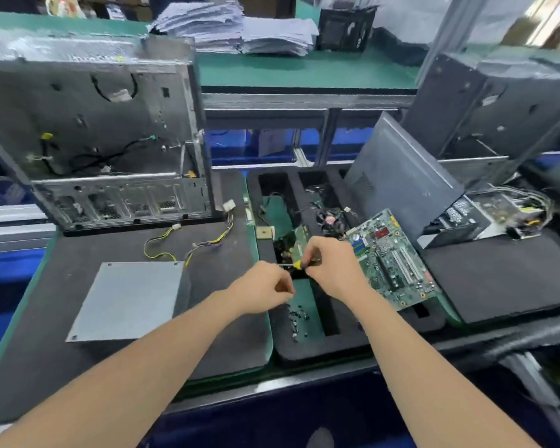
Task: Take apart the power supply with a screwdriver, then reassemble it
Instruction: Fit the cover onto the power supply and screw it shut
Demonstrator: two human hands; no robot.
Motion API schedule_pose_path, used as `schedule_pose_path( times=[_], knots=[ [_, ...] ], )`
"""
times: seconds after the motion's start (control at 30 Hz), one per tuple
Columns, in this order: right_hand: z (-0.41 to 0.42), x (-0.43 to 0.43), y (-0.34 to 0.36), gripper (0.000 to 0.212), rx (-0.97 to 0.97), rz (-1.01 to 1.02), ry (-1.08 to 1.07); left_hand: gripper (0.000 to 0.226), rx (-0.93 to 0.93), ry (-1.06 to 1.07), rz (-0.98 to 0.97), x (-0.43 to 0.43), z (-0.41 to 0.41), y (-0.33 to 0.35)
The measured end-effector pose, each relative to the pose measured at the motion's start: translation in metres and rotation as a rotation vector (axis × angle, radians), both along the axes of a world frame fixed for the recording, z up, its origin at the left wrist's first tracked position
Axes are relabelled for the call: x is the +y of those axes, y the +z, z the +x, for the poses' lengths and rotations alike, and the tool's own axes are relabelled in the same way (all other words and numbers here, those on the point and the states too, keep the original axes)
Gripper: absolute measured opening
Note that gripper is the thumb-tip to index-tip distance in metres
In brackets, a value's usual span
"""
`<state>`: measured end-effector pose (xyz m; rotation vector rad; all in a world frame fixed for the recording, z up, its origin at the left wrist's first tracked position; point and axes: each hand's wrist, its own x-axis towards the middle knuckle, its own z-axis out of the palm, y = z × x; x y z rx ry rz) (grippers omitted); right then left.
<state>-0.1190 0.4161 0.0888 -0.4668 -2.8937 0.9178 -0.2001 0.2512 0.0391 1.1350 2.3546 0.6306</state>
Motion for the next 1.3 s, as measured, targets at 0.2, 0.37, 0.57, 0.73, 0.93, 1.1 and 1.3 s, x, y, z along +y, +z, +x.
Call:
schedule_pose_path(
  times=[0.2,0.37,0.57,0.73,0.93,1.1,1.3],
  knots=[
    [0.007,0.045,-0.048,0.032,-0.026,-0.086,0.043,0.022,0.185,-0.238,-0.335,0.06,0.018,-0.05],
    [0.0,0.072,-0.07,0.036,-0.026,-0.11,0.091,0.025,0.345,-0.288,-0.604,0.091,0.029,-0.082],
    [-0.008,0.095,-0.076,0.028,0.022,-0.15,0.156,0.028,0.333,0.036,-0.629,0.112,0.028,-0.103],
    [-0.015,0.107,-0.08,0.025,0.009,-0.171,0.164,0.02,0.298,0.056,-0.665,0.119,0.021,-0.116],
    [-0.015,0.116,-0.081,0.027,0.033,-0.183,0.15,0.026,0.17,0.058,-0.658,0.124,0.009,-0.126],
    [-0.017,0.117,-0.079,0.032,0.041,-0.181,0.14,0.022,0.128,0.04,-0.608,0.121,-0.003,-0.126],
    [-0.021,0.112,-0.079,0.031,0.027,-0.175,0.141,0.016,0.058,-0.115,-0.619,0.116,0.001,-0.115]
  ],
)
